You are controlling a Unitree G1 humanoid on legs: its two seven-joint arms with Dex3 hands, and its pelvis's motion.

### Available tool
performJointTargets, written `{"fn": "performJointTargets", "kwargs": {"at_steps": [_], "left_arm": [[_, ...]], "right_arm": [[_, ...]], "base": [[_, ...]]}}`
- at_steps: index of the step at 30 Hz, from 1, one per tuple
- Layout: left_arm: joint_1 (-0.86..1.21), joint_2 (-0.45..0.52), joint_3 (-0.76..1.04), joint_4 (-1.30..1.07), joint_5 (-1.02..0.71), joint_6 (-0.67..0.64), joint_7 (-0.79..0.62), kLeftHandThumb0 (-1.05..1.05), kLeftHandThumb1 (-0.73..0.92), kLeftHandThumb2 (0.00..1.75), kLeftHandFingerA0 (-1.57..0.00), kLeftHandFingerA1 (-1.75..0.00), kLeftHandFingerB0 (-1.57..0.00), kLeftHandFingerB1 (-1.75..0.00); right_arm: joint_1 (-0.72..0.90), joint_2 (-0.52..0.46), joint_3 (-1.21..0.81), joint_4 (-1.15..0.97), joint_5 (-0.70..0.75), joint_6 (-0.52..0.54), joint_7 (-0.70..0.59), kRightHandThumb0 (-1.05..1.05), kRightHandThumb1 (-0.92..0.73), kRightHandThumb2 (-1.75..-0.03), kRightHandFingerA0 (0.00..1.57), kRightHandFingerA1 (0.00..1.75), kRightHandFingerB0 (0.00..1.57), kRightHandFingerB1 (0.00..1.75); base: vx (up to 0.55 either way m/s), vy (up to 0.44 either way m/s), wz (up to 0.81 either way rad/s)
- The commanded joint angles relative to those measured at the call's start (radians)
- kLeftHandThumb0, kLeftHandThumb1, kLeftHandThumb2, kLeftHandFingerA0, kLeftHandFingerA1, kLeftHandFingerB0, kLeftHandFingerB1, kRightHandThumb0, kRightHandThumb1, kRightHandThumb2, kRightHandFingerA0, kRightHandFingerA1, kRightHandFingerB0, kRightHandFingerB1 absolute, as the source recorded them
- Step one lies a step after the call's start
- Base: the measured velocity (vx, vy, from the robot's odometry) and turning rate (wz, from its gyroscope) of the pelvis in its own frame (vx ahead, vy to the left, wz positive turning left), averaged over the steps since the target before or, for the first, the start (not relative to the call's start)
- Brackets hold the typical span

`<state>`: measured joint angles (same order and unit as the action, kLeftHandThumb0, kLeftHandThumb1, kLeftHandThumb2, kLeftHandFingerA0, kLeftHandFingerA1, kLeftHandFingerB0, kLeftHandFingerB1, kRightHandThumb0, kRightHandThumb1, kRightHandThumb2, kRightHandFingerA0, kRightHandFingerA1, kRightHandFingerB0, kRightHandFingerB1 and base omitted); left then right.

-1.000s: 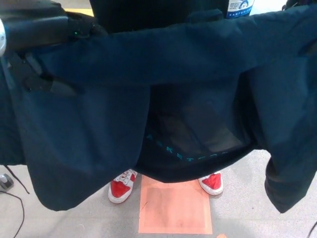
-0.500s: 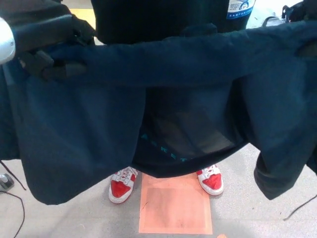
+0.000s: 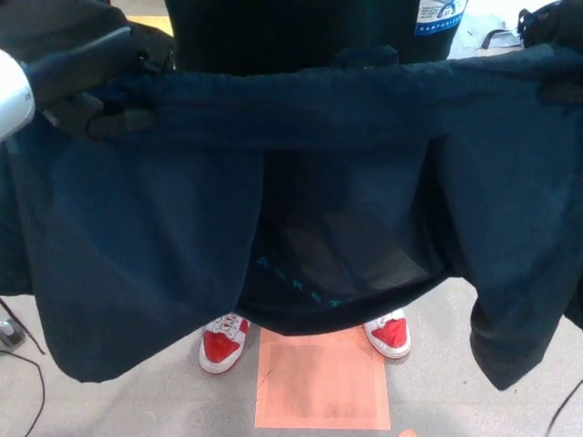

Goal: A person hands a coat to the robot and the robot grabs it with both hands and holds it while the person wears the coat.

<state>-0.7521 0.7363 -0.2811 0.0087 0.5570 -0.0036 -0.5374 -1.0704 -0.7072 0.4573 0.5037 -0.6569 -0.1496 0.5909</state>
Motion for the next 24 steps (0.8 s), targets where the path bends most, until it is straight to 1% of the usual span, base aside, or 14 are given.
{"fn": "performJointTargets", "kwargs": {"at_steps": [1, 5, 6, 9, 10, 11, 12, 14, 15, 16, 17, 21, 22, 24], "left_arm": [[0.120, -0.051, 0.001, 0.067, 0.183, -0.022, 0.354, -0.37, 0.79, 0.66, -0.82, -1.74, -0.67, -1.52], [0.131, -0.083, -0.016, 0.113, 0.253, -0.027, 0.527, -0.38, 0.81, 0.68, -0.85, -1.75, -0.68, -1.52], [0.125, -0.083, -0.026, 0.147, 0.281, -0.042, 0.605, -0.35, 0.82, 0.64, -0.95, -1.64, -0.70, -1.41], [0.115, -0.071, -0.048, 0.215, 0.343, -0.073, 0.770, -0.36, 0.82, 0.64, -0.94, -1.66, -0.70, -1.44], [0.100, -0.073, -0.053, 0.246, 0.359, -0.067, 0.821, -0.41, 0.79, 0.70, -0.89, -1.71, -0.74, -1.49], [0.089, -0.077, -0.054, 0.263, 0.364, -0.062, 0.852, -0.40, 0.78, 0.69, -0.88, -1.71, -0.75, -1.51], [0.067, -0.087, -0.047, 0.285, 0.363, -0.069, 0.907, -0.36, 0.77, 0.66, -0.85, -1.72, -0.69, -1.51], [0.029, -0.101, -0.038, 0.317, 0.359, -0.081, 0.975, -0.36, 0.79, 0.68, -0.86, -1.71, -0.72, -1.49], [0.015, -0.108, -0.033, 0.323, 0.354, -0.078, 0.983, -0.34, 0.80, 0.64, -0.94, -1.66, -0.74, -1.47], [0.007, -0.115, -0.028, 0.327, 0.349, -0.075, 0.987, -0.34, 0.80, 0.64, -0.94, -1.66, -0.74, -1.47], [-0.021, -0.126, -0.015, 0.333, 0.343, -0.065, 1.006, -0.37, 0.80, 0.70, -0.91, -1.70, -0.76, -1.48], [-0.095, -0.133, -0.005, 0.363, 0.349, -0.043, 1.038, -0.35, 0.77, 0.66, -0.87, -1.73, -0.70, -1.47], [-0.110, -0.134, 0.000, 0.366, 0.349, -0.036, 1.042, -0.40, 0.77, 0.68, -0.91, -1.73, -0.71, -1.46], [-0.145, -0.138, 0.011, 0.373, 0.351, -0.016, 1.061, -0.41, 0.76, 0.68, -0.91, -1.75, -0.70, -1.56]], "right_arm": [[0.180, -0.011, -0.136, 0.016, 0.004, -0.195, -0.481, -0.41, -0.79, -0.68, 0.90, 1.42, 0.80, 0.60], [0.219, -0.010, -0.175, -0.026, -0.009, -0.138, -0.512, -0.40, -0.86, -0.65, 0.99, 1.09, 0.87, 0.79], [0.231, -0.003, -0.190, -0.044, -0.013, -0.124, -0.534, -0.42, -0.88, -0.67, 0.95, 0.68, 0.81, 0.63], [0.261, 0.033, -0.236, -0.070, 0.000, -0.117, -0.609, -0.38, -0.88, -0.65, 0.99, 0.96, 0.90, 0.82], [0.264, 0.045, -0.250, -0.096, -0.005, -0.074, -0.610, -0.32, -0.71, -1.13, 0.91, 0.87, 0.72, 0.75], [0.262, 0.059, -0.265, -0.115, 0.001, -0.038, -0.598, -0.40, -0.91, -0.67, 0.99, 0.77, 0.81, 0.62], [0.249, 0.083, -0.289, -0.124, 0.020, -0.011, -0.602, -0.37, -0.69, -1.07, 1.06, 1.20, 0.84, 1.03], [0.223, 0.101, -0.309, -0.114, 0.026, -0.014, -0.641, -0.37, -0.71, -1.07, 1.02, 1.17, 0.83, 1.02], [0.213, 0.104, -0.314, -0.111, 0.023, -0.017, -0.653, -0.37, -0.89, -0.66, 0.93, 1.20, 0.80, 0.95], [0.206, 0.107, -0.319, -0.111, 0.021, -0.018, -0.661, -0.37, -0.89, -0.66, 0.93, 1.20, 0.80, 0.95], [0.176, 0.131, -0.345, -0.102, 0.043, -0.018, -0.692, -0.38, -0.71, -1.07, 0.95, 1.17, 0.76, 0.95], [0.080, 0.154, -0.363, -0.068, 0.032, 0.023, -0.725, -0.36, -0.72, -1.13, 0.87, 1.02, 0.70, 0.77], [0.053, 0.162, -0.373, -0.049, 0.047, 0.017, -0.731, -0.40, -0.89, -0.66, 0.95, 1.03, 0.77, 0.64], [-0.014, 0.174, -0.385, -0.007, 0.058, 0.015, -0.751, -0.41, -0.91, -0.67, 0.95, 1.13, 0.84, 0.82]], "base": [[0.00, 0.000, 0.00], [0.00, 0.000, 0.00], [0.00, 0.000, 0.00], [0.00, 0.000, 0.00], [0.00, 0.000, 0.00], [0.00, 0.000, 0.00], [0.00, 0.000, 0.00], [0.00, 0.000, 0.00], [0.00, 0.000, 0.00], [0.00, 0.000, 0.00], [0.00, 0.000, 0.00], [0.00, 0.000, 0.00], [0.00, 0.000, 0.00], [0.00, 0.000, 0.00]]}}
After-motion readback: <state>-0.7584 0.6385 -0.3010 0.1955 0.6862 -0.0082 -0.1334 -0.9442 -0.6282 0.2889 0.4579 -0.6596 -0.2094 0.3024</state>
